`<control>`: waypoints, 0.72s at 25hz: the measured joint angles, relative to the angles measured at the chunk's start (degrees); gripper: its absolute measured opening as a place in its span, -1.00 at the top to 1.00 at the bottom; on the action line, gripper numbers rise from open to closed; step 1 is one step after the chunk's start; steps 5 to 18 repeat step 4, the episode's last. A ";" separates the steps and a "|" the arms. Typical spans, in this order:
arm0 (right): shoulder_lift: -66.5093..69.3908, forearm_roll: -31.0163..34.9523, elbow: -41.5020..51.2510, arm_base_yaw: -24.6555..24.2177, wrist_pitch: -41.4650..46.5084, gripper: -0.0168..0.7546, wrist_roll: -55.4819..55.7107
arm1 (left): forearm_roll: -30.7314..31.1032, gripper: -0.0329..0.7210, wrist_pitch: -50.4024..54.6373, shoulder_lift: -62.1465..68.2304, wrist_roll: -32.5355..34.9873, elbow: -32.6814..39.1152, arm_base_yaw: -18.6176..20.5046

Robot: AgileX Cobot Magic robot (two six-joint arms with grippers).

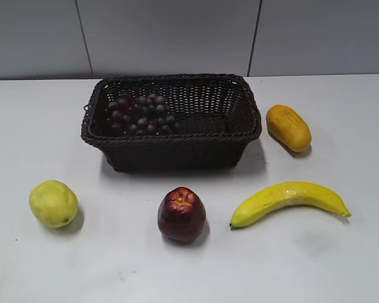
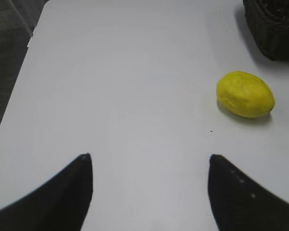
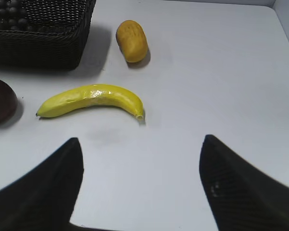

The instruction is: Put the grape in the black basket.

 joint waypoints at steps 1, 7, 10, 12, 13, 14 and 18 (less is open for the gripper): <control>0.00 0.00 0.00 0.00 0.00 -0.53 0.00 | 0.00 -0.51 0.00 -1.08 0.00 0.13 0.00; 0.00 0.00 0.00 0.00 0.00 -0.53 0.00 | 0.00 -0.45 0.06 -3.94 0.00 0.18 0.00; 0.00 0.00 0.00 0.00 0.00 -0.53 0.00 | 0.00 -0.45 0.06 -3.94 0.00 0.18 0.00; 0.00 0.00 0.00 0.00 0.00 -0.53 0.00 | 0.00 -0.45 0.06 -3.94 0.00 0.18 0.00; 0.00 0.00 0.00 0.00 0.00 -0.53 0.00 | 0.00 -0.45 0.06 -3.94 0.00 0.18 0.00; 0.00 0.00 0.00 0.00 0.00 -0.53 0.00 | 0.00 -0.45 0.06 -3.94 0.00 0.18 0.00; 0.00 0.00 0.00 0.00 0.00 -0.53 0.00 | 0.00 -0.45 0.06 -3.94 0.00 0.18 0.00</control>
